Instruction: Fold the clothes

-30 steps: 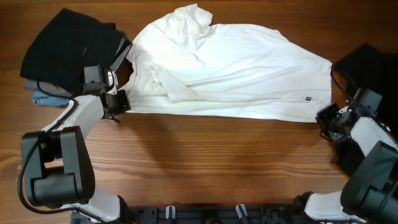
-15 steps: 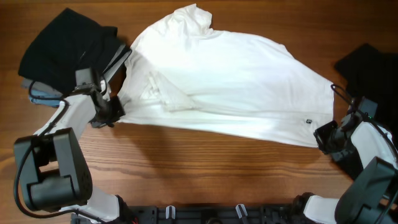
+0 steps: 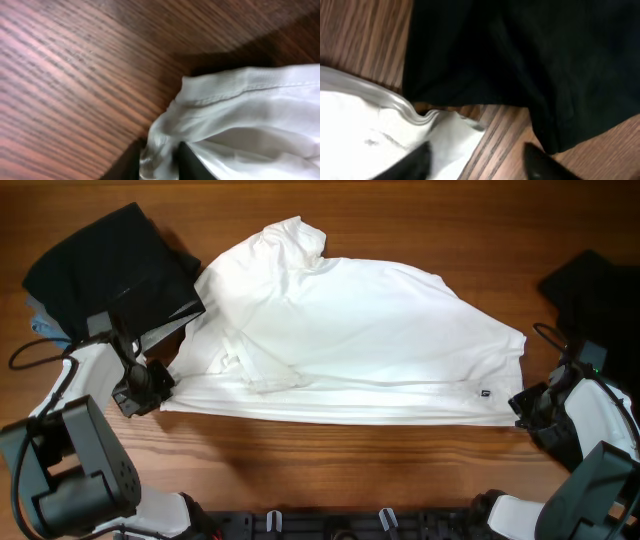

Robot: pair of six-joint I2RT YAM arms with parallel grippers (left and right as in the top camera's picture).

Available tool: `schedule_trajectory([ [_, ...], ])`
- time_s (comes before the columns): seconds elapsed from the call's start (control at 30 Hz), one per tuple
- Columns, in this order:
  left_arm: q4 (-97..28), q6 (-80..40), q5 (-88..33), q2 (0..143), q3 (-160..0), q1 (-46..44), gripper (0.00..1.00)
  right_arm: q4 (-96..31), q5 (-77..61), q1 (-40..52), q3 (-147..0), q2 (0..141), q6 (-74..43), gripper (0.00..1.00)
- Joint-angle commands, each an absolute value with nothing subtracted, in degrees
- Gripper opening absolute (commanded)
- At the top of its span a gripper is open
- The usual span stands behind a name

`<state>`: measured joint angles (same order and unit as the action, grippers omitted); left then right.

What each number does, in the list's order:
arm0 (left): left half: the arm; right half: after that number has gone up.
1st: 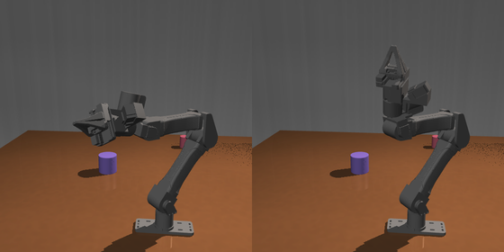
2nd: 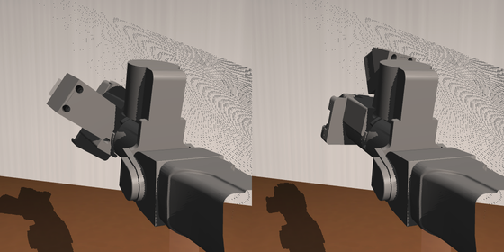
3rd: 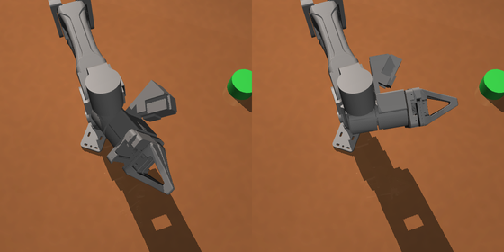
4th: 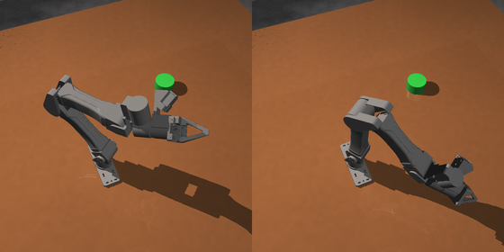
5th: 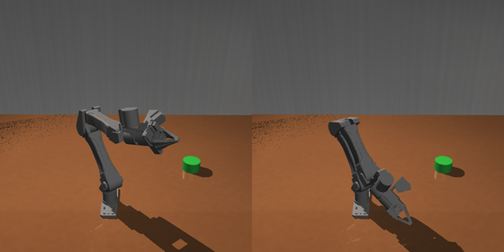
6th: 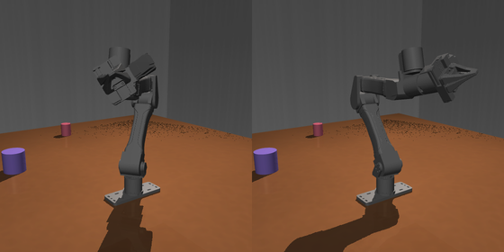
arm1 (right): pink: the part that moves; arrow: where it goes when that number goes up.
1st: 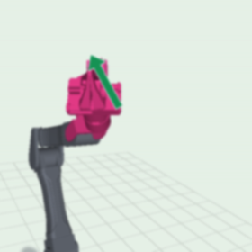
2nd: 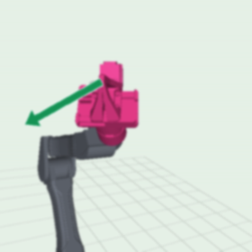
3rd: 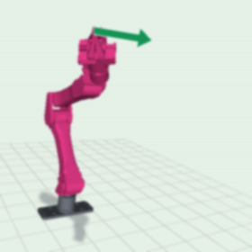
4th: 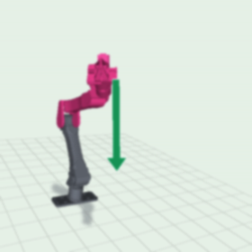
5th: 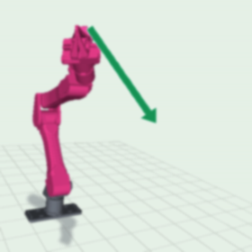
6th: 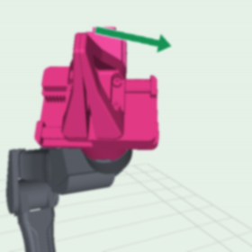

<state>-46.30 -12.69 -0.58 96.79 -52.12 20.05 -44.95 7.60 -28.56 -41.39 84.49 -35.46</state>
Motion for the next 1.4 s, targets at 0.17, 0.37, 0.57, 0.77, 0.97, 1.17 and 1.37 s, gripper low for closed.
schedule_trajectory([
  [0.17, -47.42, -10.24, -6.31, 80.60, -52.95, 14.52, 0.43, -46.52, -0.67, -28.58, -48.62, 80.18, -30.17, 0.70],
  [0.37, -47.20, -10.41, -13.78, 74.06, -52.93, 4.60, 0.17, -43.55, -16.78, -28.56, -51.03, 74.83, -22.52, 0.68],
  [0.57, -46.54, -14.09, -13.47, 78.26, -51.53, -3.05, 0.12, -48.77, -7.16, -28.58, -50.96, 73.78, -27.31, 0.75],
  [0.77, -44.99, -14.17, -13.43, 81.52, -51.53, -3.86, 0.13, -53.06, 6.20, -28.58, -50.89, 74.63, -31.68, 0.87],
  [0.97, -44.42, -13.93, -12.10, 81.56, -51.53, -3.86, 0.17, -53.43, 9.52, -29.30, -50.89, 74.65, -32.51, 0.90],
  [1.17, -44.49, -13.93, -11.97, 81.56, -51.53, -3.86, 0.18, -45.98, -14.28, -33.15, -50.89, 74.65, -17.37, 0.92],
  [1.37, -43.70, -13.93, -11.94, 81.56, -51.53, -3.86, 0.22, -47.09, -31.70, -32.97, -50.89, 74.67, -6.92, 0.94],
])
